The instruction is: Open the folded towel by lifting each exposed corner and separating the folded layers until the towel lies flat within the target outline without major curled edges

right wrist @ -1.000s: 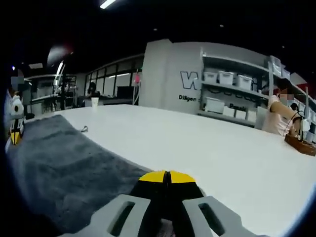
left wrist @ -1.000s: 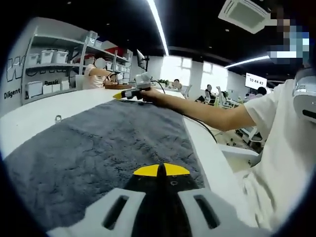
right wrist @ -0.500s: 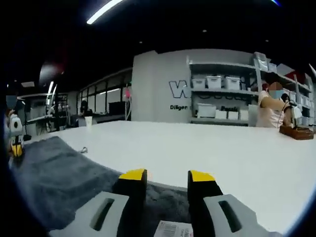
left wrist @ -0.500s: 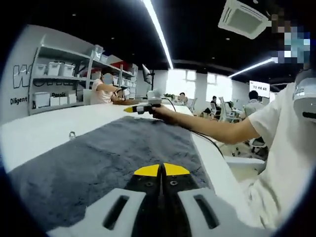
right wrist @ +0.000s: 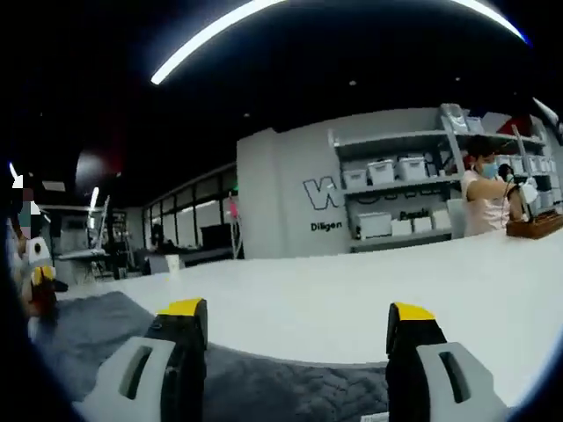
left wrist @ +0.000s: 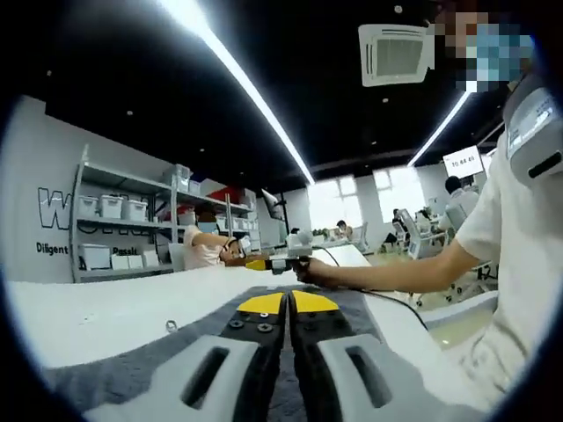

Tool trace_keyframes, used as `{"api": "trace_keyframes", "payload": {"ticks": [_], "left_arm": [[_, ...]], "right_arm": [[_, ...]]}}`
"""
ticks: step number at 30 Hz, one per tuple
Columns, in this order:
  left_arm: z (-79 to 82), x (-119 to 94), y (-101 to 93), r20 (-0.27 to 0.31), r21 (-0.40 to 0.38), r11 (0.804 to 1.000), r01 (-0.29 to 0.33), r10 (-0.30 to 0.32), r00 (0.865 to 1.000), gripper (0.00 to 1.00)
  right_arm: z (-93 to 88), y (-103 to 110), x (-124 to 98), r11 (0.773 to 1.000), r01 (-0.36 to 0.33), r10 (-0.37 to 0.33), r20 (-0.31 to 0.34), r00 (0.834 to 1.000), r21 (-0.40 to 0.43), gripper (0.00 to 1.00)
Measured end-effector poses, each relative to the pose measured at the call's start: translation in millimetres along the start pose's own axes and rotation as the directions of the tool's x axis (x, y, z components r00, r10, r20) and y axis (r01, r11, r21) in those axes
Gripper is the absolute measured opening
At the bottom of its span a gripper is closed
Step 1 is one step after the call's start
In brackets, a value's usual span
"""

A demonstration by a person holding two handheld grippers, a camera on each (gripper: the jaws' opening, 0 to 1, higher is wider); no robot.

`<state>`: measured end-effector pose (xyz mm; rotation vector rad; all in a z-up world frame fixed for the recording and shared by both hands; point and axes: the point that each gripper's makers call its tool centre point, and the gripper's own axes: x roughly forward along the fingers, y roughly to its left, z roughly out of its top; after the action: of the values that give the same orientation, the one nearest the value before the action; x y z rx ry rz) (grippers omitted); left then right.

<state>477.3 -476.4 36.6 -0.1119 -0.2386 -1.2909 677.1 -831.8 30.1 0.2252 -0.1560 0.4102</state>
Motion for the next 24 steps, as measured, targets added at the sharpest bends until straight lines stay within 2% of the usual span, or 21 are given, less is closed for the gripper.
{"api": "trace_keyframes", "payload": {"ticks": [1,3,4,5,6,7,8,10,11,12,13,14,15,17,18,19,20,21,22,23,24], "left_arm": [[1.3,-2.7,3.8,-0.004,-0.019,0.999,-0.028,0.028,1.0,0.03],[8.1,-8.3,8.9,0.012,-0.005,0.998,-0.055,0.055,0.998,0.03],[15.7,-12.2,13.9,0.051,0.014,0.997,-0.082,0.082,0.995,0.02],[19.3,-15.4,17.3,0.068,0.024,0.994,-0.106,0.105,0.992,0.02],[19.6,-23.1,20.1,0.055,0.066,0.989,-0.131,0.127,0.99,0.02],[22.9,-25.7,22.5,0.072,0.091,0.985,-0.146,0.14,0.988,0.01],[28.7,-30.7,29.0,0.104,0.095,0.977,-0.189,0.179,0.978,0.02],[38.2,-37.4,34.6,0.15,0.053,0.973,-0.224,0.214,0.965,0.09],[41.8,-38.7,36.4,0.171,0.04,0.971,-0.234,0.224,0.959,0.14],[42.9,-40.7,37.8,0.178,0.02,0.97,-0.24,0.233,0.956,0.24],[45.4,-42.0,40.6,0.193,-0.013,0.966,-0.257,0.255,0.948,0.31],[46.7,-42.7,42.2,0.202,-0.028,0.963,-0.267,0.267,0.942,0.39],[48.3,-44.5,45.5,0.213,-0.036,0.957,-0.286,0.287,0.934,0.51],[46.5,-45.8,44.5,0.208,-0.023,0.96,-0.279,0.278,0.938,0.75],[52.1,-47.3,50.6,0.241,-0.063,0.946,-0.317,0.323,0.915,0.84],[50.3,-47.2,51.3,0.231,-0.056,0.944,-0.325,0.329,0.916,0.91],[41.6,-48.1,53.1,0.178,-0.045,0.94,-0.339,0.342,0.923,0.98],[37.9,-48.6,54.1,0.149,-0.063,0.936,-0.346,0.351,0.924,0.99],[37.9,-49.7,58.5,0.15,-0.079,0.926,-0.368,0.376,0.914,0.97],[36.8,-50.8,58.1,0.134,-0.084,0.926,-0.369,0.377,0.916,0.96],[38.9,-51.2,56.9,0.138,-0.093,0.927,-0.364,0.374,0.917,0.96]], "right_arm": [[16.6,17.0,-3.6,0.997,-0.063,0.066,0.083,0.994,-0.037,0.73],[34.2,40.2,-13.2,0.989,-0.14,0.146,0.155,0.977,-0.049,0.69],[45.0,44.1,-16.1,0.99,-0.139,0.142,0.217,0.966,-0.027,0.69],[48.5,50.5,-20.8,0.989,-0.146,0.149,0.241,0.959,-0.031,0.71],[43.7,53.4,-22.2,0.99,-0.133,0.139,0.21,0.968,-0.042,0.74],[45.4,58.1,-21.0,0.989,-0.113,0.131,0.209,0.969,-0.095,0.79],[44.4,62.9,-21.3,0.988,-0.107,0.127,0.199,0.972,-0.109,0.88],[43.7,75.6,-22.5,0.988,-0.101,0.123,0.198,0.972,-0.119,0.99],[46.0,86.1,-24.3,0.984,-0.115,0.143,0.212,0.967,-0.137,0.99],[47.2,93.5,-26.0,0.982,-0.132,0.159,0.218,0.963,-0.131,0.99],[52.8,108.6,-28.4,0.976,-0.167,0.198,0.248,0.948,-0.141,0.99],[51.8,115.8,-30.5,0.975,-0.169,0.2,0.241,0.95,-0.145,0.99],[50.1,123.7,-31.4,0.972,-0.165,0.2,0.225,0.953,-0.166,0.99],[49.5,135.5,-34.8,0.968,-0.167,0.208,0.222,0.953,-0.186,0.99],[51.4,148.3,-38.3,0.961,-0.199,0.24,0.231,0.943,-0.191,0.99],[52.1,159.8,-40.5,0.956,-0.25,0.28,0.236,0.931,-0.151,0.99],[51.3,172.7,-44.8,0.946,-0.316,0.324,0.228,0.918,-0.07,0.99],[55.0,175.8,-47.0,0.944,-0.329,0.324,0.248,0.913,-0.022,0.99],[61.6,176.1,-50.2,0.948,-0.316,0.31,0.283,0.908,-0.025,0.99],[61.5,176.5,-51.7,0.953,-0.301,0.301,0.276,0.913,-0.044,0.99],[60.0,177.0,-51.9,0.961,-0.27,0.276,0.247,0.929,-0.059,0.99]]}}
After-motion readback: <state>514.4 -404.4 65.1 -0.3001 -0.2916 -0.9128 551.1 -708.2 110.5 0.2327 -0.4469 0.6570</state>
